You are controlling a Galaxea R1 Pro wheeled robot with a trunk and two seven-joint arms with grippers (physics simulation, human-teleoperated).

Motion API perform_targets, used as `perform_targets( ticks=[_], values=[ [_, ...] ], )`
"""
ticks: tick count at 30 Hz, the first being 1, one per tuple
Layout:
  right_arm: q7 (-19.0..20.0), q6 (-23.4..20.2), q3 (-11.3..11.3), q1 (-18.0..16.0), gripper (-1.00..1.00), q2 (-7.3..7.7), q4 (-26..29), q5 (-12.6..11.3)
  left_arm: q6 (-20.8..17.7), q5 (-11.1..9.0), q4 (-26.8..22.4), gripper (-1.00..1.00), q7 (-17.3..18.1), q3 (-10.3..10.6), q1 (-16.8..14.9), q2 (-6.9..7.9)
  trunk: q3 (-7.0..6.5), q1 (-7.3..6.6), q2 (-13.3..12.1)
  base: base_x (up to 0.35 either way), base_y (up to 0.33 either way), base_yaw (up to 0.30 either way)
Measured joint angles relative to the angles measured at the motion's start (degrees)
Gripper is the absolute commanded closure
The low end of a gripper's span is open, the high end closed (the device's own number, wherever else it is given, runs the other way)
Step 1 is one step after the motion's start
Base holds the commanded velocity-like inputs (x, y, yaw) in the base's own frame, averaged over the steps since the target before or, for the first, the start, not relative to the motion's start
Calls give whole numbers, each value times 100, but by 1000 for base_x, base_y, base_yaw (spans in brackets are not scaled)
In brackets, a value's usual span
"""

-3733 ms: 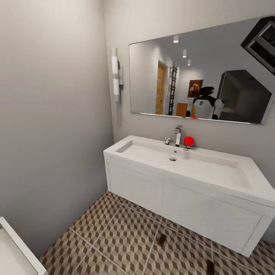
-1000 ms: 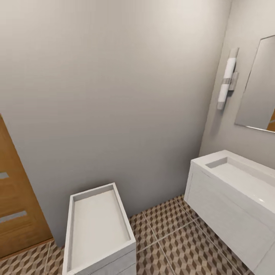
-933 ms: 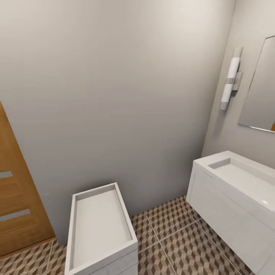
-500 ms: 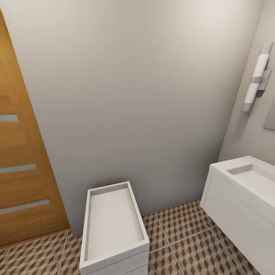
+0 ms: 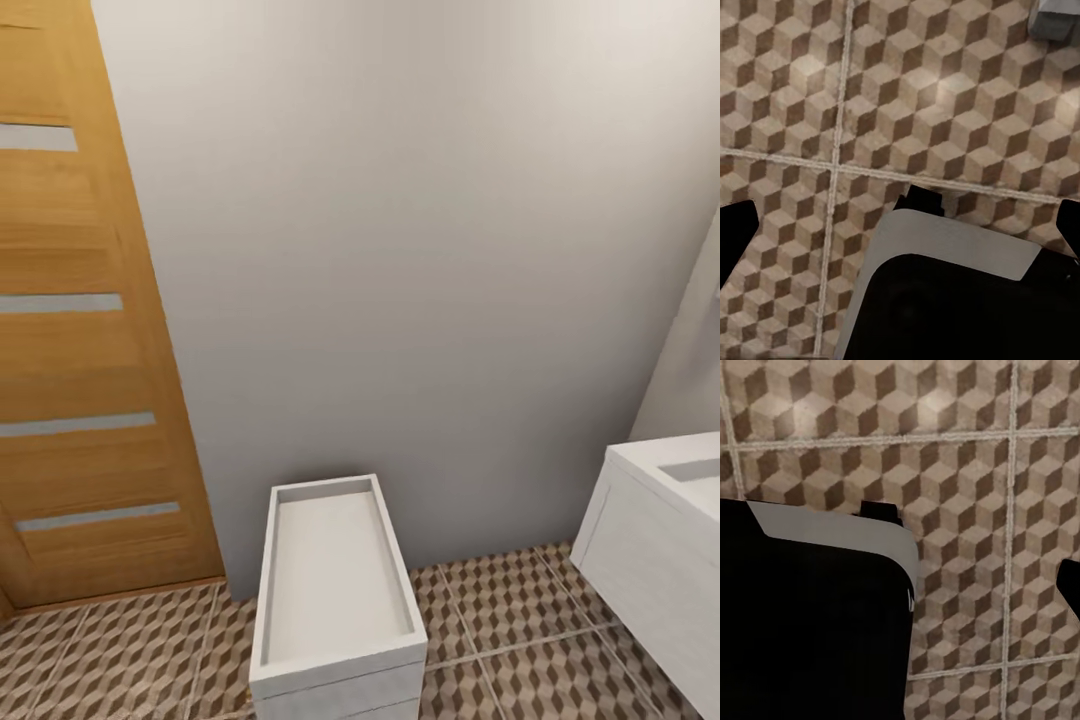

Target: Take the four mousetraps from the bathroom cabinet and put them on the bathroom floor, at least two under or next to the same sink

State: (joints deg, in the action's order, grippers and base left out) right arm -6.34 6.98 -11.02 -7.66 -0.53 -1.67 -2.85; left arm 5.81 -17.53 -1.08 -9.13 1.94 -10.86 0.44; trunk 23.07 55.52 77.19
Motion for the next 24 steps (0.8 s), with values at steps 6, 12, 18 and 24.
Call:
perform_targets(
  ticks=[6, 12, 18, 24],
  values=[
    [0, 0, 4, 0, -100, 2, 0, -30, 0, -3, 2, -100, 0, 3, 0, 0, 0, 0, 0, 0, 0, 271],
    [0, -1, 5, -1, -100, 0, 0, -39, 0, -5, 7, -100, 0, 3, -1, 0, 0, 0, 0, 0, 0, 271],
    [1, -1, 5, 0, -100, -2, 0, -44, 0, 0, 1, -100, 0, 3, 0, 0, 0, 0, 0, 0, 0, 270],
    [0, 1, 5, 0, -100, 0, 0, -49, 0, 2, 0, -100, 0, 5, 0, 0, 0, 0, 0, 0, 0, 271]
  ],
)
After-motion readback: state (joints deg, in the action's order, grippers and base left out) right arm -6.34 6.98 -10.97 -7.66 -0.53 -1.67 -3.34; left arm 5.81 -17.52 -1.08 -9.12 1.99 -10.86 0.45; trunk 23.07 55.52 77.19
